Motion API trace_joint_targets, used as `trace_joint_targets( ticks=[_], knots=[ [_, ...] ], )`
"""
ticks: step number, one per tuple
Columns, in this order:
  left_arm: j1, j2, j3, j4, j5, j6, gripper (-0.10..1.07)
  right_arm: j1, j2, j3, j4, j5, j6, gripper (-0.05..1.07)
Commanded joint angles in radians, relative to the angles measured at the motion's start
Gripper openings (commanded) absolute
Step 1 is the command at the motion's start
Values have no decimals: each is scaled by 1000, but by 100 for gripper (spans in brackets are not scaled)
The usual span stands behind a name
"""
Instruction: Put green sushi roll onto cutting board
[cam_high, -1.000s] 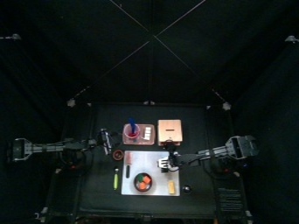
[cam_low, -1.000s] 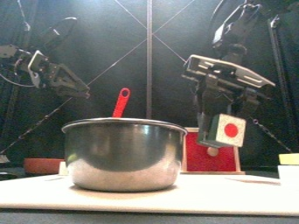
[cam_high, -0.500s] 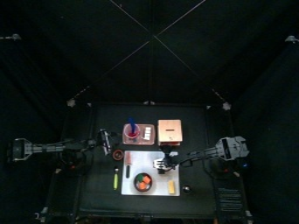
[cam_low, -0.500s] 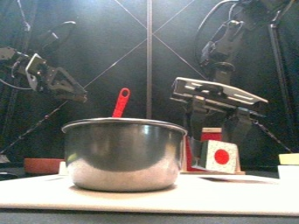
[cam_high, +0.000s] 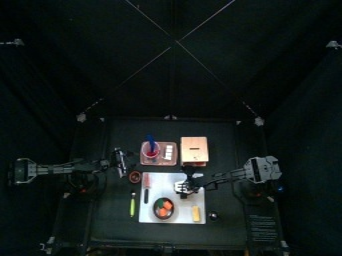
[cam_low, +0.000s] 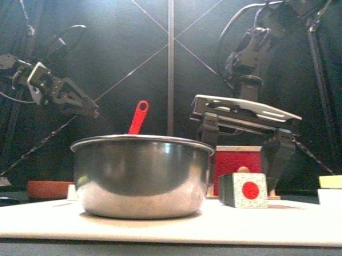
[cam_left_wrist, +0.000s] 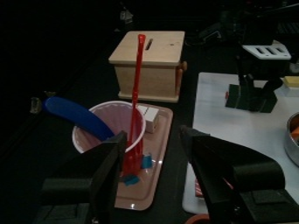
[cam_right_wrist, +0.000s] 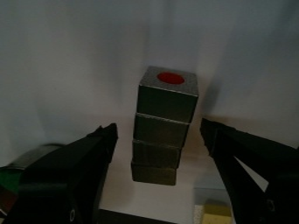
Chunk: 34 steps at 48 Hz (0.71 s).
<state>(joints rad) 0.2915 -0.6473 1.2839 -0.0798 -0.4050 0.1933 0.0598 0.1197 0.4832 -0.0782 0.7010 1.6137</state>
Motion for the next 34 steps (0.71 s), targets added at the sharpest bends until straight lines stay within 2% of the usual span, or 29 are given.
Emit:
trace_joint_targets(
  ticks=[1,11,18,34],
  knots=[
    [5,0,-17,0,-8,-3,87,-2,-67,-6,-14,0,-23,104],
    [5,0,-29,-15,-6,-8,87,-12,-138,23,-11,3,-172,104],
    [3,0,-34,-83,-3,-8,87,-28,-204,72,-18,5,-314,104],
    [3,2,-72,-150,-3,-8,87,-98,-373,239,46,-51,-821,104]
  ],
)
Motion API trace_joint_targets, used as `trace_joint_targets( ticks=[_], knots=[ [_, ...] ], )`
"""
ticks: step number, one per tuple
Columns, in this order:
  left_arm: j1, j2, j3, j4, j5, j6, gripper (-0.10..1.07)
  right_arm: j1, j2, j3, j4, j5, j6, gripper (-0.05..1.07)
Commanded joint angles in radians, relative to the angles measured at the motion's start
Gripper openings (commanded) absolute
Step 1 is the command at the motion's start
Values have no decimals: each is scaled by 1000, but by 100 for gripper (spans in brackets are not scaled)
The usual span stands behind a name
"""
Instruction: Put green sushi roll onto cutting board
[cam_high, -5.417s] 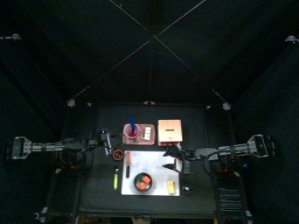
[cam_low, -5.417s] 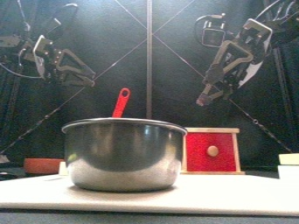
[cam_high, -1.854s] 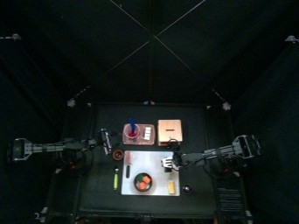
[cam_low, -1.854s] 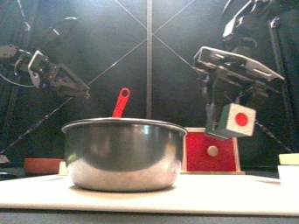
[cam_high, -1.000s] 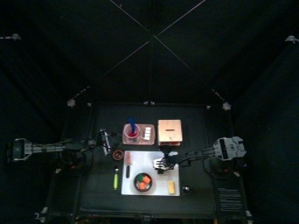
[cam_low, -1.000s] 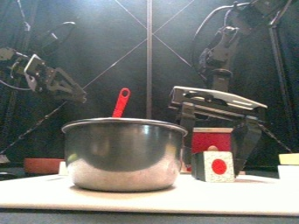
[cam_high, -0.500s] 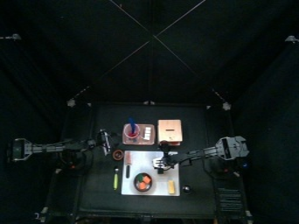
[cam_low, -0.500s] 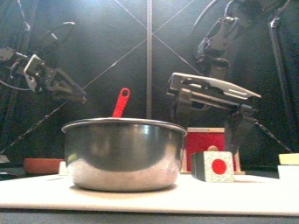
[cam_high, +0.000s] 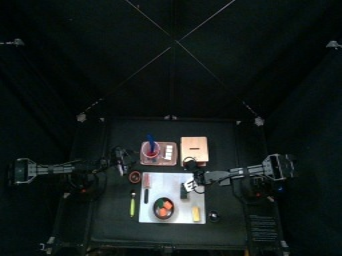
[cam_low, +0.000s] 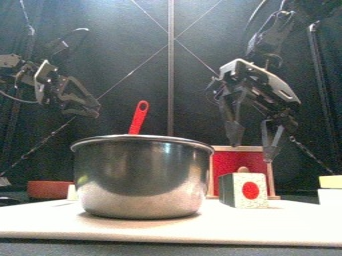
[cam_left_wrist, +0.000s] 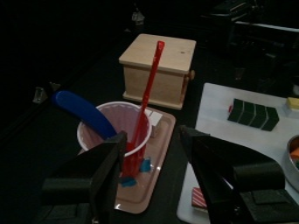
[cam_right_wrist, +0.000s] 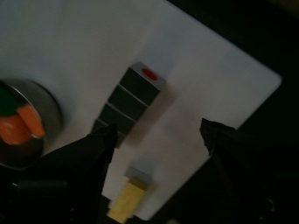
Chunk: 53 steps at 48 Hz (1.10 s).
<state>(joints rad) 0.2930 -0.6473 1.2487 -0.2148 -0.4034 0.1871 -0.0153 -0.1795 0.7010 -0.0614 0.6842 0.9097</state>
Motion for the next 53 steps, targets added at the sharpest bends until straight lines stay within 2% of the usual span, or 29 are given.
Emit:
trace_joint_targets(
  ticks=[1,10,17,23,35,53],
  knots=[
    [0,2,-40,-21,-5,-2,87,-26,-83,29,35,-41,-146,104],
    [-18,2,-74,-78,0,-2,87,-66,-196,71,84,-107,-353,104],
    [-51,3,-95,-86,0,0,87,-86,-287,77,80,-130,-419,104],
    [-60,3,-100,-91,-2,0,87,-84,-342,106,37,-227,-439,104],
    [-61,3,-97,-118,0,2,87,-81,-365,178,2,-430,-430,104],
    [-32,3,-86,-114,2,3,87,-80,-359,178,-6,-476,-430,104]
  ],
)
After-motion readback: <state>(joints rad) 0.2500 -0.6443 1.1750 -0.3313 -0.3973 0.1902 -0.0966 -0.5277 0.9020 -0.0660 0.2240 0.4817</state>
